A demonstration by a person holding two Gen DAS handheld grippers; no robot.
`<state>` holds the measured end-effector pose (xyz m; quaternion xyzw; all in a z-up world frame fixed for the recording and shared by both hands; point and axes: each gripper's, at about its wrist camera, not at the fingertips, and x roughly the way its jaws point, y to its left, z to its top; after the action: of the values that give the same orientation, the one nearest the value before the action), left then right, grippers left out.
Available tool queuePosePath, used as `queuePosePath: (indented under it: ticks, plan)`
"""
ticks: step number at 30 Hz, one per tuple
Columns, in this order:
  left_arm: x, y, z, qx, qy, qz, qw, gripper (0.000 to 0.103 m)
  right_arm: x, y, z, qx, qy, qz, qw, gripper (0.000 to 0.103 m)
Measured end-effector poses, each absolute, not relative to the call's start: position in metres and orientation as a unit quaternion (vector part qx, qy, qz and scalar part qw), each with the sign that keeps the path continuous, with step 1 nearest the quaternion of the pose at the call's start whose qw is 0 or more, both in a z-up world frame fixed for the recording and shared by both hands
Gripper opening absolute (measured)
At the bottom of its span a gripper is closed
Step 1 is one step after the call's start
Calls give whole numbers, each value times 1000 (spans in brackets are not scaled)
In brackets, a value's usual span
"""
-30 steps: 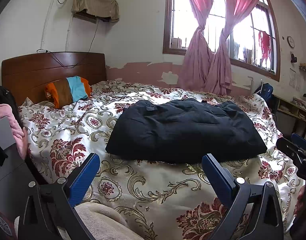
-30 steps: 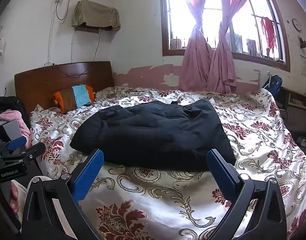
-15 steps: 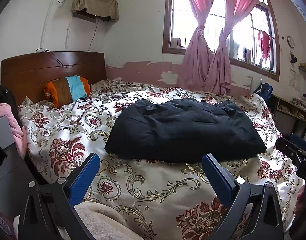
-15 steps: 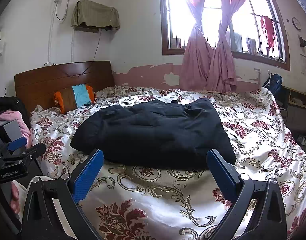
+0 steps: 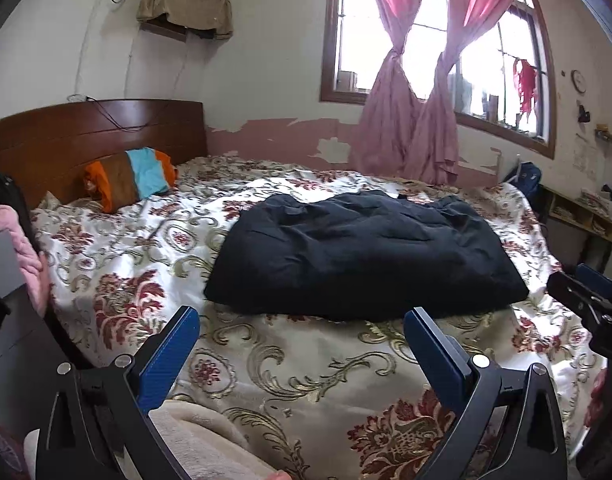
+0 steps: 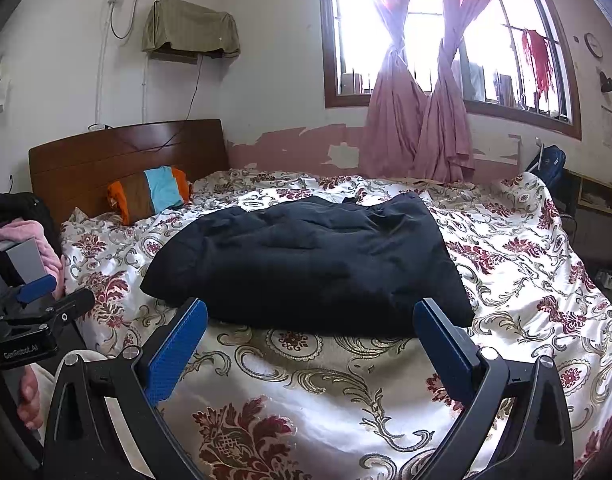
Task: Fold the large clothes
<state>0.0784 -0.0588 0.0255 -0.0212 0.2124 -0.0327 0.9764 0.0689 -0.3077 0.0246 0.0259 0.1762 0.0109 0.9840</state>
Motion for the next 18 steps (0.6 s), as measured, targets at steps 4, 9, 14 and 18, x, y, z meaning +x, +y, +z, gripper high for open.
queuePosePath:
  ticks: [4,9,14,18]
  plan:
    - [78,-53,26,-39,213,-33,976,103,69,-310,23,28,178,10,984,101]
    - [79,-50,28,-47,214,-31,975,103,69,-308,22,28,180,10,983,101]
    - [81,-49,28,-48,215,-33,975,103,70,-308,22,27,183,11,983,101]
    - [81,-48,28,-50,215,-36,975,103,69,-307,22,28,183,11,983,101]
